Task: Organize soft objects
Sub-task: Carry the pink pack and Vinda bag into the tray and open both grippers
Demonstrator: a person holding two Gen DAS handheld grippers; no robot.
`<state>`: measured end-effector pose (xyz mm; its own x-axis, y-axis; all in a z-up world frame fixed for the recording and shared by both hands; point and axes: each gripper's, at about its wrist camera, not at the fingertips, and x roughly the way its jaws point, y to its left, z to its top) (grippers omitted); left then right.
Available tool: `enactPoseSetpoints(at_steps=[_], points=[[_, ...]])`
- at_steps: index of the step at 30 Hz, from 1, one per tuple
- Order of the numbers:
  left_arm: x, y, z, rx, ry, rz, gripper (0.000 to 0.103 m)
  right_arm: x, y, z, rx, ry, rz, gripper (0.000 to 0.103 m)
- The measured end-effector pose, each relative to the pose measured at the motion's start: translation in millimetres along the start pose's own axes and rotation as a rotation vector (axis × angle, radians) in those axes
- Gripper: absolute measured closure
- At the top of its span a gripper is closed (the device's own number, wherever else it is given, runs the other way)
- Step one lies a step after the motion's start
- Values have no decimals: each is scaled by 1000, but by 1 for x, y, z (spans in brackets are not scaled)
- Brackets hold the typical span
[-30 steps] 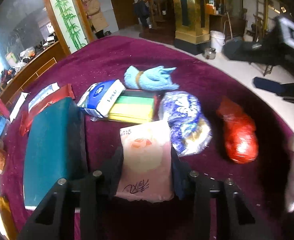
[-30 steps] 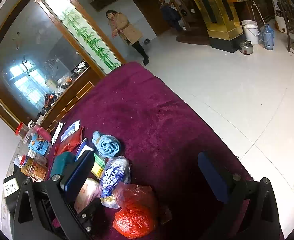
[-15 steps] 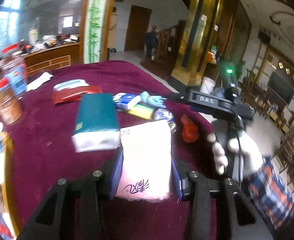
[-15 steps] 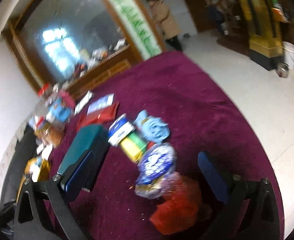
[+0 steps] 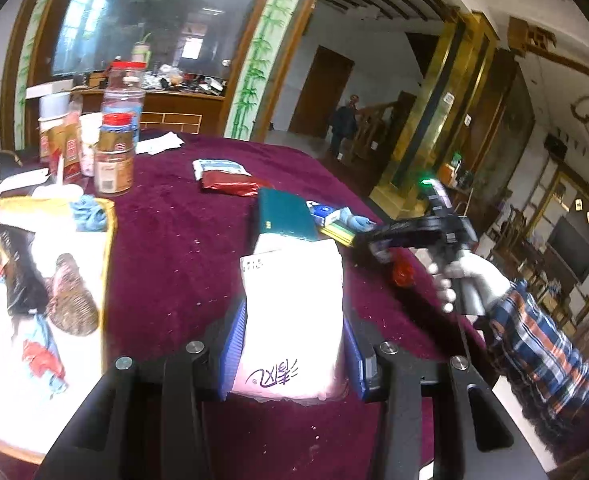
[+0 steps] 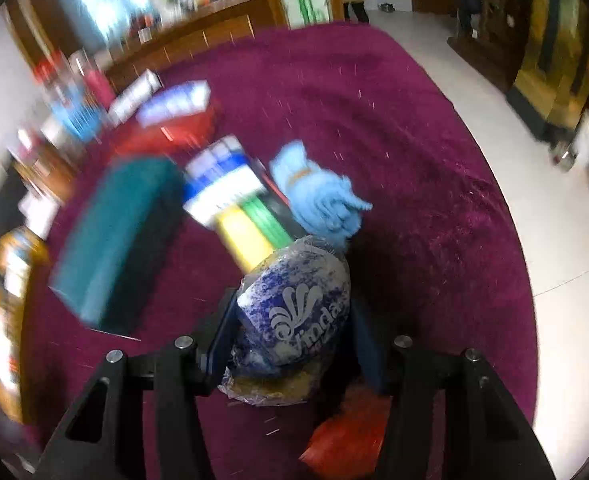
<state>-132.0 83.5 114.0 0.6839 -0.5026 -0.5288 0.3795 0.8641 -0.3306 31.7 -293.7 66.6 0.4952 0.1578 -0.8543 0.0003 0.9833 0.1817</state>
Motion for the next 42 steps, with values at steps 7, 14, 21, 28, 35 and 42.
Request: enactPoseSetpoints(at_steps=[7,14,21,28,35,42], points=[[-17,16,-2,-54,-62,-59,57,-81,-34,-43,310,-160,996,50],[-24,20,-9,-81,-65,-90,57,-92,-26,-97,446,-247,1488,49],[-44,37,-12,-99,-107,-71,57,-85,16,-110,421,-177,1624,48],[-84,85,-22,-153,-156,66,57,-79,77,-108,330,-48,1512,47],[-119,175,-45,-354,-131,303,57,-38,177,-110,231,151,1394,47],[-112,221,-55,-426,-52,385,55,-14,285,-117,15,304,1209,47]])
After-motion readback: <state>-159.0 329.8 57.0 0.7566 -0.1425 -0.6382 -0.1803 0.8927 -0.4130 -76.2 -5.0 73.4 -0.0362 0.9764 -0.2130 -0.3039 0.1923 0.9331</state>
